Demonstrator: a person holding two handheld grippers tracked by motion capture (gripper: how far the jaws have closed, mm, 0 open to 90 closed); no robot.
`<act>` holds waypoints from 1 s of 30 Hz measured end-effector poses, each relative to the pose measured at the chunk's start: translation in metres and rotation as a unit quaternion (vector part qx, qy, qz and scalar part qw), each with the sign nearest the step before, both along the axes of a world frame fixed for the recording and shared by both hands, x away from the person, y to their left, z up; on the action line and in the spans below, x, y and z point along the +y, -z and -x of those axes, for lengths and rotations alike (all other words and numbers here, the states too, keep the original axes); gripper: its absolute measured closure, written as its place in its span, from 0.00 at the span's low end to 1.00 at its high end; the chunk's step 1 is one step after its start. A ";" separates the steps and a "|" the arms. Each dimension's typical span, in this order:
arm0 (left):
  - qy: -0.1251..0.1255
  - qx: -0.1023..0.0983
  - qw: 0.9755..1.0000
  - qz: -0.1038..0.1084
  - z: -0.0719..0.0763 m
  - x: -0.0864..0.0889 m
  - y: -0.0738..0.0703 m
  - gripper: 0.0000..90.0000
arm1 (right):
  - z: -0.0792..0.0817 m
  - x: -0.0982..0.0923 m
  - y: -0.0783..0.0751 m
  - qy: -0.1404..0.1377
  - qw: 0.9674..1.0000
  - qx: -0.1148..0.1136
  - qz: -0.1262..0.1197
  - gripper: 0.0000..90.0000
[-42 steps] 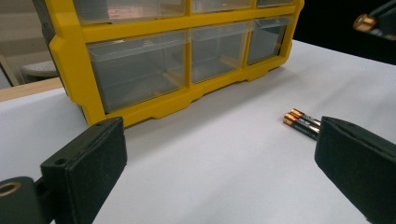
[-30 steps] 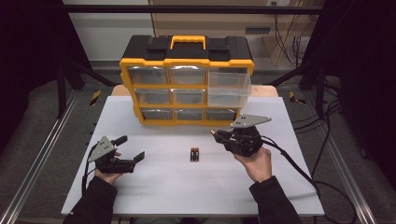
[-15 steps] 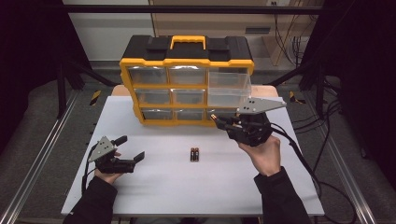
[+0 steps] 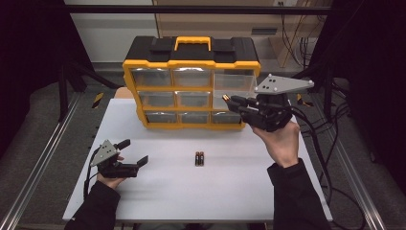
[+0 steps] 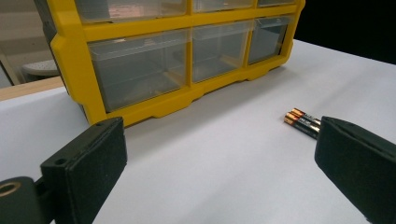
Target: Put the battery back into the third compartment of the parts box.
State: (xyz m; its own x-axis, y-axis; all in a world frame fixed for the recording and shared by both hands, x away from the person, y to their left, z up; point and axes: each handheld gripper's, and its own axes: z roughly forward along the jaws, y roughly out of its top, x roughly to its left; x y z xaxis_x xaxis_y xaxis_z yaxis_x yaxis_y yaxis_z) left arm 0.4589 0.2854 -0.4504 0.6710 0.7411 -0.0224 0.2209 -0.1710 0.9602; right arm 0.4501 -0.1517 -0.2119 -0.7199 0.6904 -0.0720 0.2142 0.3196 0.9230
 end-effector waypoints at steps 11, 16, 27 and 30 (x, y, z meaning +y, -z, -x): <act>0.000 0.000 1.000 0.000 0.000 0.000 0.000 0.02 | -0.029 -0.004 -0.021 0.042 0.999 0.003 0.006 0.86; 0.000 0.000 1.000 0.000 0.000 0.000 0.000 0.02 | -0.045 -0.002 -0.023 0.063 0.998 0.007 0.018 0.86; -0.001 0.001 1.000 0.001 0.000 0.001 0.000 0.02 | -0.084 -0.002 -0.015 0.123 0.990 0.043 0.049 0.86; -0.001 0.001 1.000 0.002 0.000 0.001 0.000 0.02 | -0.088 -0.003 -0.011 0.128 0.989 0.056 0.053 0.86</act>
